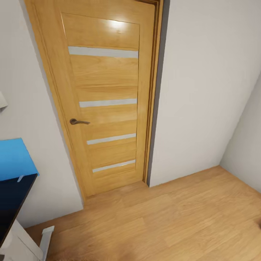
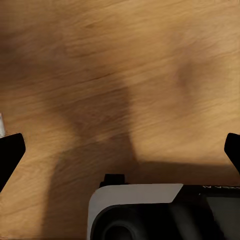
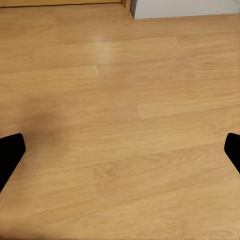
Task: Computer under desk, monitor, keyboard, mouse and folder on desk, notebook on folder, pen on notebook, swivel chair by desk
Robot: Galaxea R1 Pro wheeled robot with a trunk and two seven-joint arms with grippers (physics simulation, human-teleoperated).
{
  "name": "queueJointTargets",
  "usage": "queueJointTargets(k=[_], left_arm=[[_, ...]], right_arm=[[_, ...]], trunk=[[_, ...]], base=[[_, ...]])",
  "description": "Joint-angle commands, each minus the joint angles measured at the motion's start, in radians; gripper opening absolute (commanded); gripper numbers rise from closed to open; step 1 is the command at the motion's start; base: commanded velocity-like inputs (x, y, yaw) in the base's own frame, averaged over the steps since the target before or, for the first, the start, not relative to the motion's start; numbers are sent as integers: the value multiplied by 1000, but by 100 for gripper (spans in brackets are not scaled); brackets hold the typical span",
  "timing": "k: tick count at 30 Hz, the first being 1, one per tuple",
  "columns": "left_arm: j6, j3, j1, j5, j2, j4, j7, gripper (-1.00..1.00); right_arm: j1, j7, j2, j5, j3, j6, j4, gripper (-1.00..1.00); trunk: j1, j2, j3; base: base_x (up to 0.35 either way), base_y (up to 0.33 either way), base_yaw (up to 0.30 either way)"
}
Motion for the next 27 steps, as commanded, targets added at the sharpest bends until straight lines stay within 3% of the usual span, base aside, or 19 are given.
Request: queueJointTargets(k=[1,22,27], left_arm=[[-3,-2,-1,5,0,1,0,100],[-3,-2,-1,5,1,1,1,100],[-4,-2,-1,8,-1,-2,1,100]], right_arm=[[0,0,0,4,-1,-5,1,100],[0,0,0,4,-1,-11,1,100],[0,0,0,4,-1,-11,4,100]], trunk=[[0,-1,-1],[0,-1,-1],[0,-1,-1]], base=[[0,-116,286],[-3,-286,286],[-17,-81,286]])
